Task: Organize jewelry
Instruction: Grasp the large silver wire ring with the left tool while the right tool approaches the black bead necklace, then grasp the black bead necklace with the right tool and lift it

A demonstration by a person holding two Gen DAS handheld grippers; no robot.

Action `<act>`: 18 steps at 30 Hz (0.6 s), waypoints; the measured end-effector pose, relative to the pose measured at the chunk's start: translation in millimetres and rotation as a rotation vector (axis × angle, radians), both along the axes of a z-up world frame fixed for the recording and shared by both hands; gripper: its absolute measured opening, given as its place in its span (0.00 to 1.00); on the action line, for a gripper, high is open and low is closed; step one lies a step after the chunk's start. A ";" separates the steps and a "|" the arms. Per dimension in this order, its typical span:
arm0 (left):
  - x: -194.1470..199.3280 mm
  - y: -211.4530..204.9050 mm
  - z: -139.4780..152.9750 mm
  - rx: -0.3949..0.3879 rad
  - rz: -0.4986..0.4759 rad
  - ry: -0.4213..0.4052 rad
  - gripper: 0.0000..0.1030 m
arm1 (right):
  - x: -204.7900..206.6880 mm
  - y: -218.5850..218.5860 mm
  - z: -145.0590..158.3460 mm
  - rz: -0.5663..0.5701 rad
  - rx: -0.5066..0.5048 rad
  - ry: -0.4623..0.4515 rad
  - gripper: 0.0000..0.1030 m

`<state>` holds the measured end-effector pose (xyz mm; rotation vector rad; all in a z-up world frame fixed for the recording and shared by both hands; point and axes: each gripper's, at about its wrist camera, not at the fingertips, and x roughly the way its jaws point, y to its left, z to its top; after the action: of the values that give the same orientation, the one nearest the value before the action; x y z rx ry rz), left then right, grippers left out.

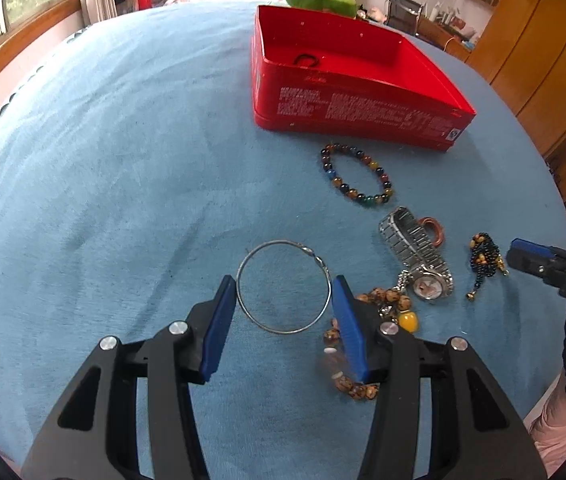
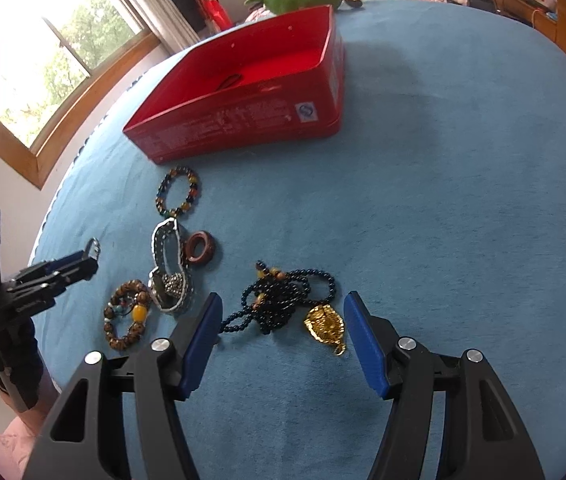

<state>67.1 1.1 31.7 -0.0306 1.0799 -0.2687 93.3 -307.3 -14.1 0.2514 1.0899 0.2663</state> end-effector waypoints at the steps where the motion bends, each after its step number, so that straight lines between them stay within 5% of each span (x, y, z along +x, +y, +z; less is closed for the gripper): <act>1: 1.0 0.0 0.4 0.000 -0.002 -0.002 0.47 | 1.3 2.3 -1.3 0.002 -0.010 0.007 0.68; 15: 0.0 -3.8 -1.0 -0.010 -0.023 0.005 0.47 | 21.1 25.5 -18.4 0.040 -0.091 0.059 0.71; 18: 1.2 -4.8 -3.1 -0.012 -0.024 0.006 0.47 | 25.7 33.2 -18.4 0.056 -0.136 0.046 0.62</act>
<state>68.4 -3.7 28.5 -0.0289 1.0856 -0.2965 118.9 -274.0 -32.5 0.1065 1.1564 0.2364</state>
